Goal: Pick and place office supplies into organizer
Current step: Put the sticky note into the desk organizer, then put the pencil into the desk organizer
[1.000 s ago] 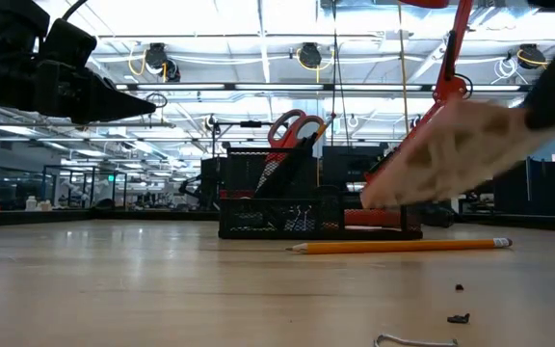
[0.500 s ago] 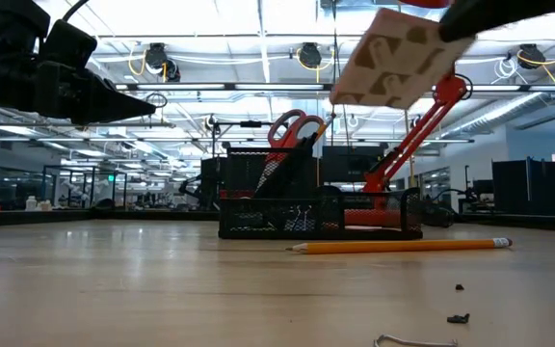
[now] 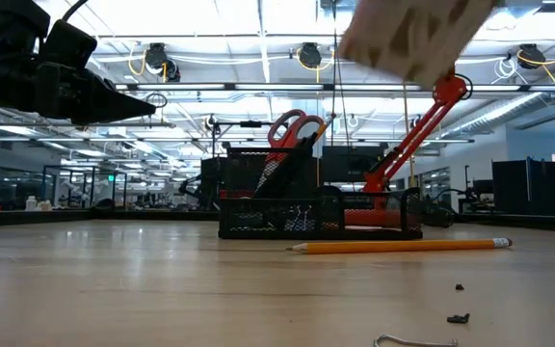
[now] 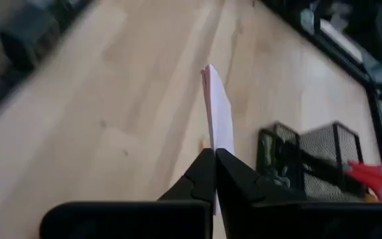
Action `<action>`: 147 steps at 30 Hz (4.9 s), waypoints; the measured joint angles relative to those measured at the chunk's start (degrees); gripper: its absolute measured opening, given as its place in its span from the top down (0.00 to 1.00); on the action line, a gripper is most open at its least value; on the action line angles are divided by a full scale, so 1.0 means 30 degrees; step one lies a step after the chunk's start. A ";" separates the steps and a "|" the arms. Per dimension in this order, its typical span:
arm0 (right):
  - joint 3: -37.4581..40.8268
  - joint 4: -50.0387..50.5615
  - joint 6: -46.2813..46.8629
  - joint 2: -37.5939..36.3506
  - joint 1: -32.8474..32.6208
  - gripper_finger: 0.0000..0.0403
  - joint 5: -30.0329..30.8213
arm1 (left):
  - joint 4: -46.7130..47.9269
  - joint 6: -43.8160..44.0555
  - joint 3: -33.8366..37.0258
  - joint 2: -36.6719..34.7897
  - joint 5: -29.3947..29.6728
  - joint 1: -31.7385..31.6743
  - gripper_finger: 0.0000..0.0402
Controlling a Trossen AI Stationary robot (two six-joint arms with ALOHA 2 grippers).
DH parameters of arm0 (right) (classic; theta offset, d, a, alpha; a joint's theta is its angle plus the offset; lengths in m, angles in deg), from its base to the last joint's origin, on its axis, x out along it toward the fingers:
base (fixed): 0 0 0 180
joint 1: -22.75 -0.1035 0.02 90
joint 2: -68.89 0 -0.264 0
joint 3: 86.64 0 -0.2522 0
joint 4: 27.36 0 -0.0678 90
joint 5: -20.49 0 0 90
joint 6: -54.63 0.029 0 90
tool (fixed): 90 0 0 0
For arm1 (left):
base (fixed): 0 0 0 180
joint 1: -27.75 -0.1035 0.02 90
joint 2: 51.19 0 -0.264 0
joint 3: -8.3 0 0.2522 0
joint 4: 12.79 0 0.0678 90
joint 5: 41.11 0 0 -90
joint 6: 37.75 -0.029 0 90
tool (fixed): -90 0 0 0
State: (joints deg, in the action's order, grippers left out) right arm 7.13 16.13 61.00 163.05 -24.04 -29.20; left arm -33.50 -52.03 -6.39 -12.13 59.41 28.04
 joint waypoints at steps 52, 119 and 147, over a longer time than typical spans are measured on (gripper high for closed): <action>0.7425 -0.4268 -0.0865 -0.1710 0.9043 1.00 -0.1832 | -0.0002 0.0015 0.0000 0.0004 0.0014 0.0003 0.88; 1.1250 -1.3881 -0.5053 -0.8687 0.6172 1.00 -0.8662 | 0.0136 -0.0146 0.0000 0.0005 0.0457 -0.0002 0.88; 1.8496 -1.3452 -0.2716 -2.0851 0.9109 1.00 -1.0139 | -0.0109 -0.0335 0.0000 -0.0002 0.0532 -0.0002 0.88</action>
State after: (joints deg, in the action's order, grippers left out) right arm 62.61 -24.22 52.85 100.50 3.28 -59.61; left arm -33.83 -53.03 -6.39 -12.14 61.01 28.03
